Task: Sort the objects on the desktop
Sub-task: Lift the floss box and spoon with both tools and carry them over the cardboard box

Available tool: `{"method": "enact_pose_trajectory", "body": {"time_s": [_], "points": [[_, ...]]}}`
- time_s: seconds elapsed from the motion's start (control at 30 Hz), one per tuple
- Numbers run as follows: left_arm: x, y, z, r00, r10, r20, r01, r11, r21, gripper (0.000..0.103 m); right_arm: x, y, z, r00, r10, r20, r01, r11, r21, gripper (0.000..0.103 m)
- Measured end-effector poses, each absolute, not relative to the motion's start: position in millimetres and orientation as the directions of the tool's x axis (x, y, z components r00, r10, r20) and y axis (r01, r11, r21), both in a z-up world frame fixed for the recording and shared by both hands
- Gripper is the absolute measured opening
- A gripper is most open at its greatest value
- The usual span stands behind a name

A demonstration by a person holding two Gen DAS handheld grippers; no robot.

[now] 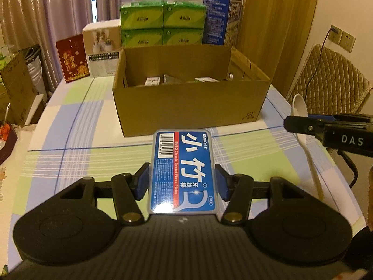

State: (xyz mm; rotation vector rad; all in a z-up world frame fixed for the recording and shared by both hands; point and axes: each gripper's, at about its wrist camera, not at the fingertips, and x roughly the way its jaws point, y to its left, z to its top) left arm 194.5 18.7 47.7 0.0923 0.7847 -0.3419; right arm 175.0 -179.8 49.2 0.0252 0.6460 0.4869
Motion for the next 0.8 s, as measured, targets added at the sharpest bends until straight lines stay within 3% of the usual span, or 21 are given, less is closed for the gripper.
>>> {"method": "enact_pose_trajectory", "body": {"time_s": [0.37, 0.8], "points": [[198.7, 16.7, 83.4, 0.661, -0.269, -0.701, 0.335, 0.941, -0.045, 0.052, 188.7, -198.1, 92.7, 0.704, 0.432, -0.564, -0.42, 0.893, 0.16, 0.031], [277.0, -2.9, 135.3, 0.683, -0.301, -0.666, 0.354, 0.933, -0.059, 0.052, 260.0, -192.1, 144.1, 0.719, 0.428, -0.547, -0.441, 0.89, 0.117, 0.031]]}}
